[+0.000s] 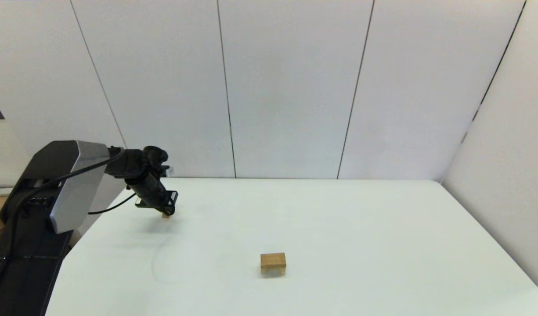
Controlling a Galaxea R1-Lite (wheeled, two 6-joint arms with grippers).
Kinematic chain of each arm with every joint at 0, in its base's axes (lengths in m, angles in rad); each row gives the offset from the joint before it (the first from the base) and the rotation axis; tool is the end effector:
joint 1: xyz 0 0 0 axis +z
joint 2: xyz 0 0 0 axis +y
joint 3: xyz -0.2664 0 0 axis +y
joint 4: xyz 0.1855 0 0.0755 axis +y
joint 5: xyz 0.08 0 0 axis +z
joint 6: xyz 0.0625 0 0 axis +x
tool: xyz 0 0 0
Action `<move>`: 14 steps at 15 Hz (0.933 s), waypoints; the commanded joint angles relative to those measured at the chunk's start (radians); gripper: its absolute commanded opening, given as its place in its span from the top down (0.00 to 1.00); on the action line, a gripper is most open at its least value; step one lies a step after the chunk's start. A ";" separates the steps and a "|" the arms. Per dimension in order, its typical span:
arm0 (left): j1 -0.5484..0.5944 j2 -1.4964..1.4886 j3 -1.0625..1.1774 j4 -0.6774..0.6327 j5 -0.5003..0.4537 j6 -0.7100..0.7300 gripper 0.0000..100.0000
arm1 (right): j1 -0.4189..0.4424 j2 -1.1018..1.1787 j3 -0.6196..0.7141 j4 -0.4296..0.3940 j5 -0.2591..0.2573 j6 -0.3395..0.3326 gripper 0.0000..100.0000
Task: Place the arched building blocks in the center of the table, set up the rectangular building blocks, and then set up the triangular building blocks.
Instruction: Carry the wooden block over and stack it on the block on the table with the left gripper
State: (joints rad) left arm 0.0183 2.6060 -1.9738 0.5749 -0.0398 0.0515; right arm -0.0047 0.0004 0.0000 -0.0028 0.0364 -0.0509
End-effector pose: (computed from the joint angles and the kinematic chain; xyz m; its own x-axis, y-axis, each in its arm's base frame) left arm 0.4740 0.0062 -0.0459 0.3561 -0.0333 -0.9338 0.0440 0.9989 -0.0188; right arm 0.0616 0.0020 0.0759 0.9995 0.0317 0.0024 -0.0315 0.9982 -0.0510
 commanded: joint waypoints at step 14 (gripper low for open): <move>-0.322 -0.509 0.012 0.562 -0.115 0.521 1.00 | 0.002 -0.002 0.000 0.000 0.000 0.000 0.00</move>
State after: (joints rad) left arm -0.2526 2.1234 -1.9619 1.1213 -0.1562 0.5398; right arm -0.0036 0.0004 0.0000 -0.0028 0.0368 -0.0504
